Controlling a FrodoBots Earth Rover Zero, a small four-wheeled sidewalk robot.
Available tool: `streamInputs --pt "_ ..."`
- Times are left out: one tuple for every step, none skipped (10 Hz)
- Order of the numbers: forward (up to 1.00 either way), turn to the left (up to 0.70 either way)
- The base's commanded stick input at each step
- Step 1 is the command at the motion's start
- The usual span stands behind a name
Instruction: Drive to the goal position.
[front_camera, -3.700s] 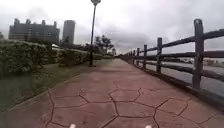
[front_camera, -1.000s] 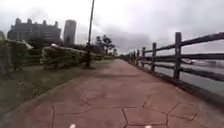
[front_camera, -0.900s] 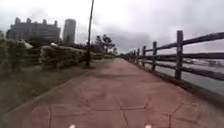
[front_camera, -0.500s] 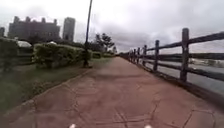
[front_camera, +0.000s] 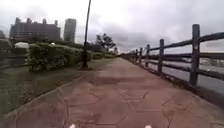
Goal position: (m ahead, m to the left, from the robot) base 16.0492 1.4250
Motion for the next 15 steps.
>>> streamInputs --pt "0.69 0.0" --pt "0.69 0.0" --pt "0.69 0.0" --pt "0.69 0.0" --pt "0.69 0.0" --pt "0.7 -0.09" --pt "0.72 -0.18" --pt "1.0 -0.22" --pt "1.0 -0.23" --pt "1.0 -0.23" --pt "1.0 -0.23" --pt "1.0 -0.23" --pt "1.0 -0.22" --pt "1.0 -0.22" --pt "1.0 -0.37"
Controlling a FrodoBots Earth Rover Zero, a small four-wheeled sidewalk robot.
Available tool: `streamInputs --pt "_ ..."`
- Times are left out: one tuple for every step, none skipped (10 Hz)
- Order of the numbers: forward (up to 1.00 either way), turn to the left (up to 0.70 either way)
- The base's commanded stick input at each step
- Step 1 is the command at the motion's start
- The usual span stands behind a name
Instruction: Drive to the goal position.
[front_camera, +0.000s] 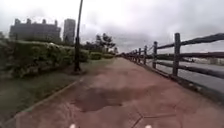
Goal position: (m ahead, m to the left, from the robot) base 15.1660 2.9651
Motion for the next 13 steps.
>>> streamInputs --pt "0.99 -0.4" --pt "0.99 -0.4" --pt "0.99 -0.4" --pt "0.99 -0.4" --pt "0.99 -0.4" --pt "0.99 -0.4" --pt "0.99 0.0" --pt "0.99 0.0" --pt "0.99 0.0" --pt "0.99 0.0" --pt "0.99 0.0" --pt "0.99 0.0" --pt "0.99 0.0"
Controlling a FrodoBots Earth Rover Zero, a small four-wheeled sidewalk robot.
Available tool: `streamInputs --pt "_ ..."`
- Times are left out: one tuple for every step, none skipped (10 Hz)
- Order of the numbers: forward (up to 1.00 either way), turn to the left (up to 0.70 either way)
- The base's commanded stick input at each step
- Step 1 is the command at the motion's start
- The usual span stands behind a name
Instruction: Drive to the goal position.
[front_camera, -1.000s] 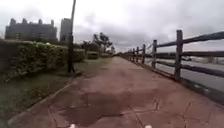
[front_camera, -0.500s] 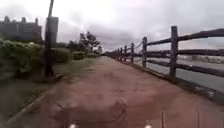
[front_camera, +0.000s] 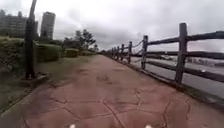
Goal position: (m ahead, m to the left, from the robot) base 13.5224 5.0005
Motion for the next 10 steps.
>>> streamInputs --pt "0.99 0.0" --pt "1.0 0.0" --pt "1.0 0.0" --pt "1.0 0.0" --pt "1.0 0.0" --pt "1.0 0.0" --pt "1.0 0.0" --pt "1.0 0.0" --pt "1.0 0.0" --pt "1.0 0.0"
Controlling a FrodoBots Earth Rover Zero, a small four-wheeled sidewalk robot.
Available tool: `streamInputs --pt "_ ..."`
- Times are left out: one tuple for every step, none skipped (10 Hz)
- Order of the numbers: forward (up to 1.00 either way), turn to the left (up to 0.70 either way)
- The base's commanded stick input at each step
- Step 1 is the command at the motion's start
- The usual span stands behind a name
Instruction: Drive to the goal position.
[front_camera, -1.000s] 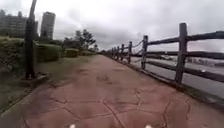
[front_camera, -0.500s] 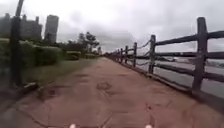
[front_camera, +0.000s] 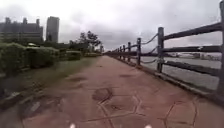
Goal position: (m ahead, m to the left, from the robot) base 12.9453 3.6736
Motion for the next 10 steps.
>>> streamInputs --pt "1.0 0.0" --pt "1.0 0.0" --pt "1.0 0.0" --pt "1.0 0.0" --pt "1.0 0.0" --pt "1.0 0.0" --pt "1.0 0.0" --pt "0.87 0.0" --pt "0.85 0.0" --pt "0.85 0.0"
